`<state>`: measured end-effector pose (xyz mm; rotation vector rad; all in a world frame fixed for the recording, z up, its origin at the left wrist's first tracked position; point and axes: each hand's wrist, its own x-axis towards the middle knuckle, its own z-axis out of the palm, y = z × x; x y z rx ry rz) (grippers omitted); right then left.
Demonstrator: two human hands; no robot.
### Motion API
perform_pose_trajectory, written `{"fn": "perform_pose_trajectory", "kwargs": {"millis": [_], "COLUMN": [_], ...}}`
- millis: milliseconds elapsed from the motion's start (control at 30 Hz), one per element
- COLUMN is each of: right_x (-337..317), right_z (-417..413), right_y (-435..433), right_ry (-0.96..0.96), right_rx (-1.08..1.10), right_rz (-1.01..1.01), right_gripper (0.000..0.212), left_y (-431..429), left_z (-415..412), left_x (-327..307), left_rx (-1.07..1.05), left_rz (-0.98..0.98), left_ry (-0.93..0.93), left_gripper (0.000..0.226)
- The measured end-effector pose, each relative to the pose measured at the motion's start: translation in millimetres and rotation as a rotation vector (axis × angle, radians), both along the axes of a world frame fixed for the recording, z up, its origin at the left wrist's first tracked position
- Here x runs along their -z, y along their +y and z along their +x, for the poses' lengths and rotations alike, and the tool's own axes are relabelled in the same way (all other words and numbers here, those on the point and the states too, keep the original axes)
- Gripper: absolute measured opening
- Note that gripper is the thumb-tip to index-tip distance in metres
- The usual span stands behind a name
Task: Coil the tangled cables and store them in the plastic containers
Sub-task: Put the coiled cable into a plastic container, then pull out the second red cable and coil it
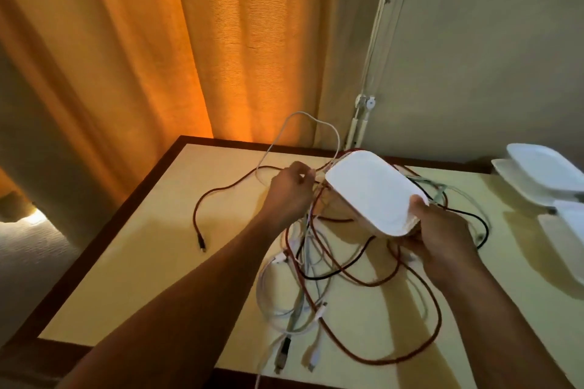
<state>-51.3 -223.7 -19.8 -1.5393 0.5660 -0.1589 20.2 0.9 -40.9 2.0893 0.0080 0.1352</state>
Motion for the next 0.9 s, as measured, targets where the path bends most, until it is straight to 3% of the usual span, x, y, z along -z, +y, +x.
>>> {"fn": "perform_pose_trajectory", "kwargs": {"millis": [33,133,233,333,433,767,900], "right_x": [4.0,16.6,22.2,18.9,13.7,2.3,4.6], "right_z": [-6.0,-16.2,-17.8,-16.8,-20.5,-32.1,-30.5], "right_y": [-8.0,-26.6,-35.9,-43.1,-47.5,-38.5,-36.2], "right_ry": [-0.025,-0.103,-0.156,-0.207,-0.25,-0.306,-0.316], "right_rx": [0.021,0.0,0.013,0.036,0.032,-0.005,0.011], "right_rz": [0.059,0.24,0.387,0.364,0.288,0.3,0.317], "right_gripper": [0.011,0.028,0.036,0.035,0.032,0.031,0.033], "left_y": [-8.8,-31.0,-44.6,-62.6,-79.4,-110.0,-97.5], "left_z": [16.2,56.8,87.9,94.8,72.1,-21.9,-20.0], "left_x": [4.7,18.1,28.6,41.3,56.8,75.5,62.3], "left_rx": [0.036,0.201,0.299,0.321,0.265,0.303,0.436], "left_rz": [0.13,0.524,0.669,0.745,0.848,0.737,0.455], "left_ry": [-0.017,0.018,0.117,0.16,0.061,-0.25,-0.253], "left_gripper": [0.033,0.073,0.101,0.098,0.08,0.068,0.052]}}
